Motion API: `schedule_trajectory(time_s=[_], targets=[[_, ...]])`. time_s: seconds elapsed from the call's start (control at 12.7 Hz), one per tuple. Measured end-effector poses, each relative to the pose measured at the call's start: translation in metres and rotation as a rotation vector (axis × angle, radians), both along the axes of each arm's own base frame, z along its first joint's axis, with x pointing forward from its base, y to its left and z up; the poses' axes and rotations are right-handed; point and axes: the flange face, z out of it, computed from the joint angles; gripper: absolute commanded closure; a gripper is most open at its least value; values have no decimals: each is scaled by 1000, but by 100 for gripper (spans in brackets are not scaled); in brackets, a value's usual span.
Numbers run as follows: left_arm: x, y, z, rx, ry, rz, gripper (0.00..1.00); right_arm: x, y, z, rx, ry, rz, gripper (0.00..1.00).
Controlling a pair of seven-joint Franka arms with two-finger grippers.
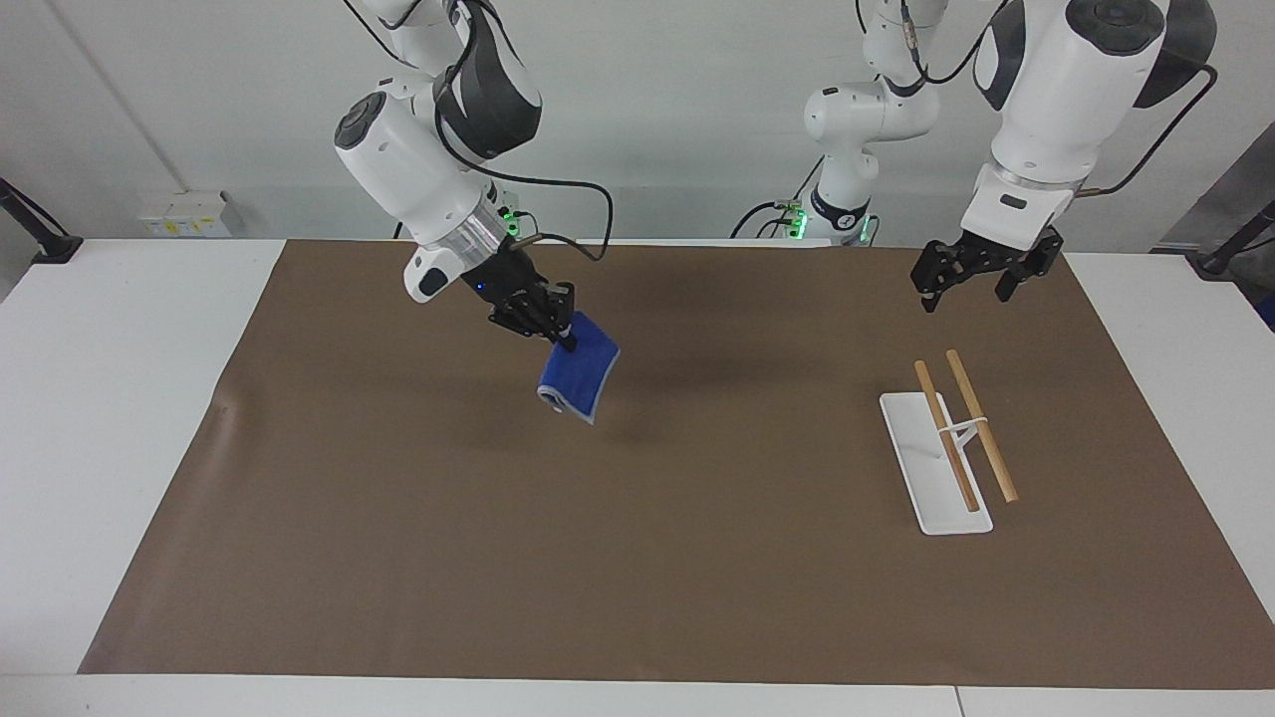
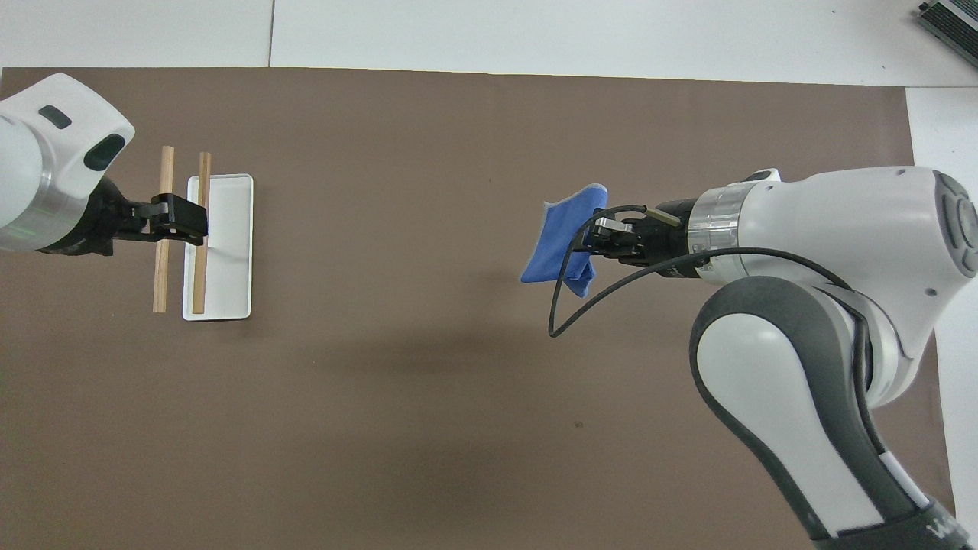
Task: Right arm passes towel to left arm to hang
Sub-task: 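Carry the towel toward center with the right gripper while the left gripper advances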
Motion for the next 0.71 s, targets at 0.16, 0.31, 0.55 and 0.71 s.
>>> schedule_trajectory(time_s=[0.16,0.31,0.55,0.71], targets=[[1,-4,1,-100,-7,83,0,0,6,8,34,10,-20,100],[4,-6,-3,-147,-23,166,0,-4,20,14,51,30,-39,100],[-1,-13,-9,-156,-12,279,0,-8,34,20,104,54,-57,100],[-4,-20,-9,-226,-6,317,0,-10,46,20,134,51,-67,100]])
